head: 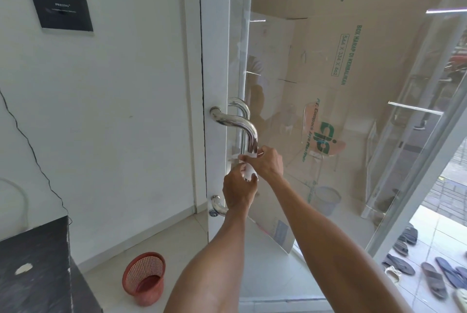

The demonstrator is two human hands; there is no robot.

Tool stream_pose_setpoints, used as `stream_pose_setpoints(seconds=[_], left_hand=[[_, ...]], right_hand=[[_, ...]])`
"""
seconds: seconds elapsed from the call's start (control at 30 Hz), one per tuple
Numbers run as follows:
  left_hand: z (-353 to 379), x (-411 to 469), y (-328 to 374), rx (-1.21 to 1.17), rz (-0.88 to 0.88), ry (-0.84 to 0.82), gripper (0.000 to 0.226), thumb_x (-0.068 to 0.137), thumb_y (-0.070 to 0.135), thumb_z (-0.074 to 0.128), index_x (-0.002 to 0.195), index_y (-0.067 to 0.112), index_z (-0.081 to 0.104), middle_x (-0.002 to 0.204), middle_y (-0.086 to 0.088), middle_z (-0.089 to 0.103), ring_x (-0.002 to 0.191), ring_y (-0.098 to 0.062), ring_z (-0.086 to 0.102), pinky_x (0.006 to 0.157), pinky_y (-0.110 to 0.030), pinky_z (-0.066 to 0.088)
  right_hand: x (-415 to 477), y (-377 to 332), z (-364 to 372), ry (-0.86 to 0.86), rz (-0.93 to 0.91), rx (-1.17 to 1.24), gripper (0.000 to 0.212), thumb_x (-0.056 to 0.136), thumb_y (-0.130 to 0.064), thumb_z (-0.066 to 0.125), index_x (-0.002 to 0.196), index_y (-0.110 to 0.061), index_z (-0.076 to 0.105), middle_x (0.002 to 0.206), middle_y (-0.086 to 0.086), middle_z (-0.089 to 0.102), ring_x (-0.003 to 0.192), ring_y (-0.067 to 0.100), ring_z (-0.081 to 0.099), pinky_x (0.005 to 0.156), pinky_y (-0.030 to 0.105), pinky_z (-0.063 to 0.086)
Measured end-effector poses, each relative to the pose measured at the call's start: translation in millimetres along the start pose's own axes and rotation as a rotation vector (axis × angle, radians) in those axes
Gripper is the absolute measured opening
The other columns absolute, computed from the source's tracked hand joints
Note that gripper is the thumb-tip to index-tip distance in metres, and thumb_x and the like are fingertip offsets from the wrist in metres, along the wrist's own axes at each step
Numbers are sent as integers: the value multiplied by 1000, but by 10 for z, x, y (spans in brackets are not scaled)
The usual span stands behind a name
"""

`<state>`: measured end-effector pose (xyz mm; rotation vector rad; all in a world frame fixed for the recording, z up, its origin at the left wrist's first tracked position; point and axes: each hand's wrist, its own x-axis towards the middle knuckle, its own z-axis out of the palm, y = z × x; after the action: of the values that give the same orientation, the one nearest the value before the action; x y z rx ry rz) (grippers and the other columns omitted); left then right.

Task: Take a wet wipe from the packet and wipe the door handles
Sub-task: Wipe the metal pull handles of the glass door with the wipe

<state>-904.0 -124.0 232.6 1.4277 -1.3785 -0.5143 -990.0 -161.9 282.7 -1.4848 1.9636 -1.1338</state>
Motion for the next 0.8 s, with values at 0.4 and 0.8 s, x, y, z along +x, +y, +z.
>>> stream_pose_setpoints(seconds=[0.4,0.8], left_hand=[[130,174,110,12,-18,68,35,80,22,74,108,2,68,110,-11,70,100,-24,67,89,-31,53],[138,310,126,41,46,0,22,91,21,59,103,4,64,99,-12,72,94,-32,65,84,-32,48]], right_hand=[[60,-301,-117,149,-275,159,29,78,-47,75,85,-20,70,78,-5,73,77,13,69,74,36,57],[153,-319,-129,151,-311,68,29,79,-45,74,78,-16,70,72,-2,74,73,15,70,67,32,56]])
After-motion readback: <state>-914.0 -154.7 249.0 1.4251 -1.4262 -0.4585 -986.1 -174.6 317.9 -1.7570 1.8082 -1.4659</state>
